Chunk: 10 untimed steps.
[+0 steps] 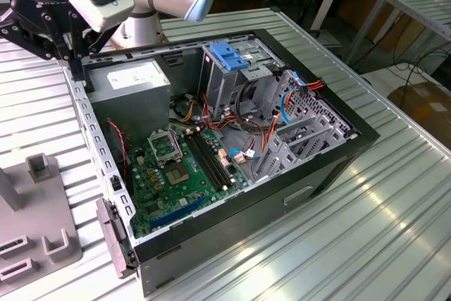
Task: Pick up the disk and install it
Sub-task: 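Reach for the disk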
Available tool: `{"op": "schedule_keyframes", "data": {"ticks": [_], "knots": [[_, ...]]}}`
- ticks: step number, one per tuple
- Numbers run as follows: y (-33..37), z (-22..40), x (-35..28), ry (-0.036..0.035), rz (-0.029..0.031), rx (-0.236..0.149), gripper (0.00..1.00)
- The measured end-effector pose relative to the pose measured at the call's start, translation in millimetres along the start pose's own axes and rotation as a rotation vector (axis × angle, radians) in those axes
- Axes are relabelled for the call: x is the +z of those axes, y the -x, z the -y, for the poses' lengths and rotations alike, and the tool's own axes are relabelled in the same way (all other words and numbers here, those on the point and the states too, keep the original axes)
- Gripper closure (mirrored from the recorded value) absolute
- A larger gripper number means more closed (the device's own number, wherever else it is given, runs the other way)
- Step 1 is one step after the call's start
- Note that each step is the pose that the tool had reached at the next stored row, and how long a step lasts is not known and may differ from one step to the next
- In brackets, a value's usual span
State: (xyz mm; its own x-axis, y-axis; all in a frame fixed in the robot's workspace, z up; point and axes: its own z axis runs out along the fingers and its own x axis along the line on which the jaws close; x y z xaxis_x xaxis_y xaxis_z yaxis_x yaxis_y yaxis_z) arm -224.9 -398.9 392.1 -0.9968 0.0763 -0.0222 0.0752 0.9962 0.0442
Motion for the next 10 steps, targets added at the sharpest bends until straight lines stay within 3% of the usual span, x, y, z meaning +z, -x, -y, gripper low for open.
{"op": "schedule_keyframes", "data": {"ticks": [7,10], "knots": [[-7.9,0.6,-0.1,0.0,-0.0001,0.0,0.9],[-14.4,1.1,-0.2,0.0,-0.0001,0.0,0.9]]}}
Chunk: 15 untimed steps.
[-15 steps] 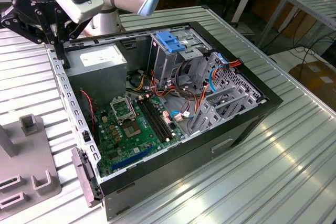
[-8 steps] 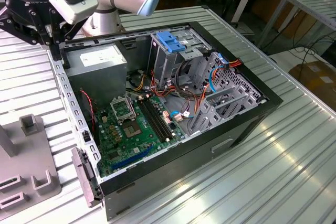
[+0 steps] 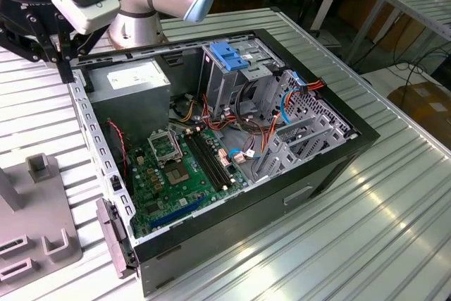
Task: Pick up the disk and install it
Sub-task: 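Reach for the disk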
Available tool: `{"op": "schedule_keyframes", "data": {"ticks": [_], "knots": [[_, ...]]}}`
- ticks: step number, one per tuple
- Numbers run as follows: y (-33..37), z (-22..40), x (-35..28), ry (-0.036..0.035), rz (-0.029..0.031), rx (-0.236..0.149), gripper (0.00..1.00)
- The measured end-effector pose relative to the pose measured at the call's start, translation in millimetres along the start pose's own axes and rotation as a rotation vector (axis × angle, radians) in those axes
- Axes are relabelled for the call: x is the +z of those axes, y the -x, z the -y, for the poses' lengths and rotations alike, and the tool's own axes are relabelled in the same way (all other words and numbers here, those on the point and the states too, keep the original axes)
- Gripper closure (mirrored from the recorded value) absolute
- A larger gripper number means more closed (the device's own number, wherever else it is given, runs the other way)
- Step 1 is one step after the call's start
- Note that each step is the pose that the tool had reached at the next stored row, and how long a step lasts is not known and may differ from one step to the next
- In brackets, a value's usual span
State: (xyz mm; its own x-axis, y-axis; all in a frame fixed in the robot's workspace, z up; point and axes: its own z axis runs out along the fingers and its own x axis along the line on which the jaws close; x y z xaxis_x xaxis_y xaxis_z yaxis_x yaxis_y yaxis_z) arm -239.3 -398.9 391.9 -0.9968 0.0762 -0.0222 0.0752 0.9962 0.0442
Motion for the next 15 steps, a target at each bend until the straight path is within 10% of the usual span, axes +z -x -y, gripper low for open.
{"op": "schedule_keyframes", "data": {"ticks": [15], "knots": [[-14.9,-2.7,-0.1,0.0,0.0001,0.001,0.9]]}}
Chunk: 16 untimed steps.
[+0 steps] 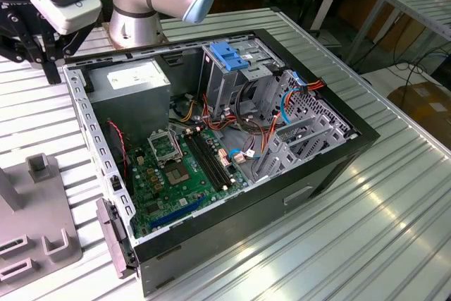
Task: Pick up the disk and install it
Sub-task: 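Reach for the disk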
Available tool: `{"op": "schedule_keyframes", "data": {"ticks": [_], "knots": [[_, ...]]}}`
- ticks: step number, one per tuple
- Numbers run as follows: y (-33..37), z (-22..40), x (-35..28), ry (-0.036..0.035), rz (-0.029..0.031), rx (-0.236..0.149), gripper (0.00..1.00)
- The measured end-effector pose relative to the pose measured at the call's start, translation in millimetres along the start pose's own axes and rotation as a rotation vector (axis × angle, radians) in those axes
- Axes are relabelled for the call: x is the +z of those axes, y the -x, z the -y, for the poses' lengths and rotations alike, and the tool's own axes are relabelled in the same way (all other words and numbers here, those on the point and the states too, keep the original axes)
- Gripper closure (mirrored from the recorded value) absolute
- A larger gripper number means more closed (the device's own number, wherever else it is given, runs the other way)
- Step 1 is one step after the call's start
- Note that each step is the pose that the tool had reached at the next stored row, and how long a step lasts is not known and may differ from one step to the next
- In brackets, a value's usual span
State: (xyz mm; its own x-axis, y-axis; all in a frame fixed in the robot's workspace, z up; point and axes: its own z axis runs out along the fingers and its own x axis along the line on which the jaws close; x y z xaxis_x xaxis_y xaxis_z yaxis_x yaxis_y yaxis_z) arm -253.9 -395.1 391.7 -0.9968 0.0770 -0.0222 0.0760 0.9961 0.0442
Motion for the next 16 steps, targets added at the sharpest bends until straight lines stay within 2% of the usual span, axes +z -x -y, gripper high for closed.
{"op": "schedule_keyframes", "data": {"ticks": [16], "knots": [[-23.2,1.8,-0.6,0.0,0.0,0.0,0.9]]}}
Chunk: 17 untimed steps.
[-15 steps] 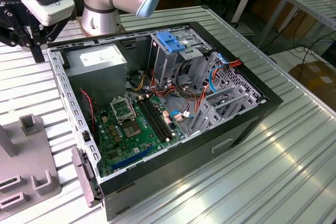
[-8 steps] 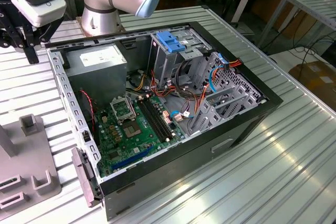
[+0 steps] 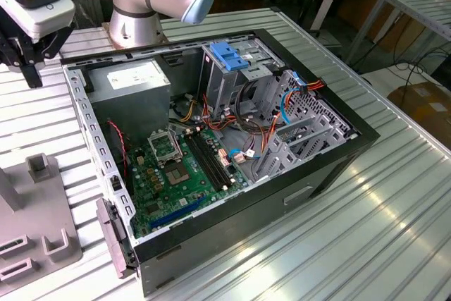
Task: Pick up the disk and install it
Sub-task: 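Reach for the disk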
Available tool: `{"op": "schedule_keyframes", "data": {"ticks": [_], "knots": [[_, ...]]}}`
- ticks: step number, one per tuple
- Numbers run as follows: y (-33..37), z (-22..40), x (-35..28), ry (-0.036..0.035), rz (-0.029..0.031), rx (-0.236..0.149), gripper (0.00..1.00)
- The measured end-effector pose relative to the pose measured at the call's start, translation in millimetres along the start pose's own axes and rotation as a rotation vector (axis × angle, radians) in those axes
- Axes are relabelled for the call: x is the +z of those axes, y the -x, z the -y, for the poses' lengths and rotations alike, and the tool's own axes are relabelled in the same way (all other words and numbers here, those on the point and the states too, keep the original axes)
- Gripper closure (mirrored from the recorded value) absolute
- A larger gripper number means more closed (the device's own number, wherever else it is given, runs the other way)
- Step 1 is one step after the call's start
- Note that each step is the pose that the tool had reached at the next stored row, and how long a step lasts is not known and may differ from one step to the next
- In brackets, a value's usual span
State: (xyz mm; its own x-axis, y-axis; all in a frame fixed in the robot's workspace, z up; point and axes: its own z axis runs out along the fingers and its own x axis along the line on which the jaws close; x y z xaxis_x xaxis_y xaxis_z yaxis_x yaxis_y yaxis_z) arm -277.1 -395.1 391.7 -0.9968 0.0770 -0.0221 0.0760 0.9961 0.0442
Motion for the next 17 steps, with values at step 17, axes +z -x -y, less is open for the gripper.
{"op": "schedule_keyframes", "data": {"ticks": [17], "knots": [[-26.8,2.0,-0.5,0.0,0.0,0.0,0.9]]}}
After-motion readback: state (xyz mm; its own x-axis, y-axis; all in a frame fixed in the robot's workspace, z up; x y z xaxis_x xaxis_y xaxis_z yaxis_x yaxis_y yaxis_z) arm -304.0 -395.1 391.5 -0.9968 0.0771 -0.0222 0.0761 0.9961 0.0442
